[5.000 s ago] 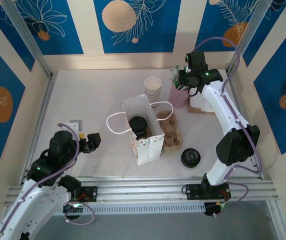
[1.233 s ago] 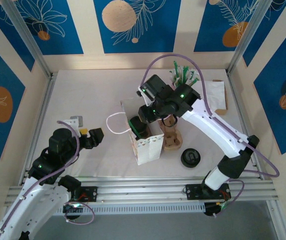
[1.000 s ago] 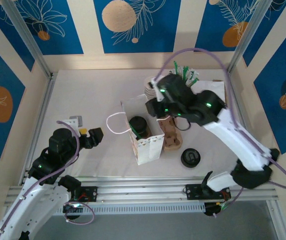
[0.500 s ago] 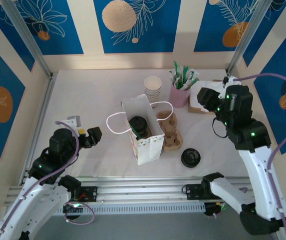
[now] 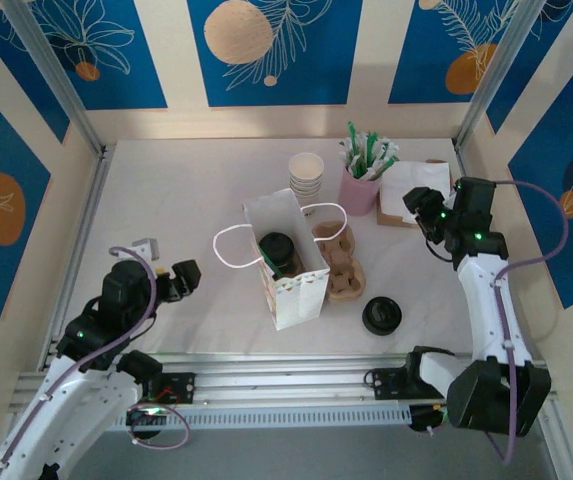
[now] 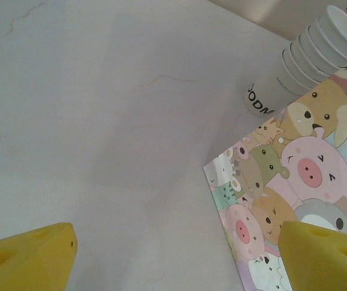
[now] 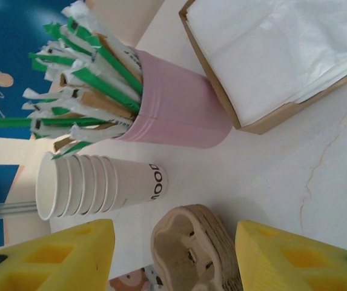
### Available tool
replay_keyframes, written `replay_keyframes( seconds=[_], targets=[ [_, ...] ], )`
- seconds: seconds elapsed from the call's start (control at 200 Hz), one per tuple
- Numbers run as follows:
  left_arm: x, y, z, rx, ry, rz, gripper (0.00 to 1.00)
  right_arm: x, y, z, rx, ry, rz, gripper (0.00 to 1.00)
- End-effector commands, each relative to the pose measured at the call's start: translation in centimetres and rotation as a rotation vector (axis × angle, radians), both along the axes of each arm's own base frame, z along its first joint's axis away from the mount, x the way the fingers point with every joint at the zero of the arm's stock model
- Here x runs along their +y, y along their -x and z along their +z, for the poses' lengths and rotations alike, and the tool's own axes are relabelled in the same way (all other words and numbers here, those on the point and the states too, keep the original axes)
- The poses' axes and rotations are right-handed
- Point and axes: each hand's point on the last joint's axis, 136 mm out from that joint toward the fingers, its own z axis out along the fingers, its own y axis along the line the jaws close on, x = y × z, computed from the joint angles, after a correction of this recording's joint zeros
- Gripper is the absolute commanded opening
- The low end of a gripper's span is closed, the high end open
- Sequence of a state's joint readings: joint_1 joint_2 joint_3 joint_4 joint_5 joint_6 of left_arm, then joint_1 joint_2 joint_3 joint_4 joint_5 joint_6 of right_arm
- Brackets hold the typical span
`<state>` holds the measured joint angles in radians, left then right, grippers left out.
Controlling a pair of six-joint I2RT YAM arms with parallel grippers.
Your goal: Pack the takeout coffee
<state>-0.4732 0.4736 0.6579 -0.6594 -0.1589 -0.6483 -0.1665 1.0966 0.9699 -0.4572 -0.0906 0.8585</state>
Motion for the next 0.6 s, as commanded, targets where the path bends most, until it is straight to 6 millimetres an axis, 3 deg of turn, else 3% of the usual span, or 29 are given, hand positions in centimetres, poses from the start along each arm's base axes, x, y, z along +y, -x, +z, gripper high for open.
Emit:
replay_keyframes(
  seconds=[0.0, 0.215, 0.595],
  targets=[
    [1.0, 0.7, -1.0, 0.037, -0.015, 0.041, 0.86, -1.3, -1.7, -1.3, 0.005, -0.053, -0.068, 0.56],
    [1.4, 1.4, -1.5, 0.055, -0.009, 0.05, 0.86, -3.8, -3.8, -5.6, 0.057, -0.199, -0.148, 0.53],
    [1.4, 2.1, -2.1, 0.091, -0.004, 0.047, 0.86, -5.0, -5.9, -11.2, 0.178, -0.188, -0.151, 0.52]
  ],
)
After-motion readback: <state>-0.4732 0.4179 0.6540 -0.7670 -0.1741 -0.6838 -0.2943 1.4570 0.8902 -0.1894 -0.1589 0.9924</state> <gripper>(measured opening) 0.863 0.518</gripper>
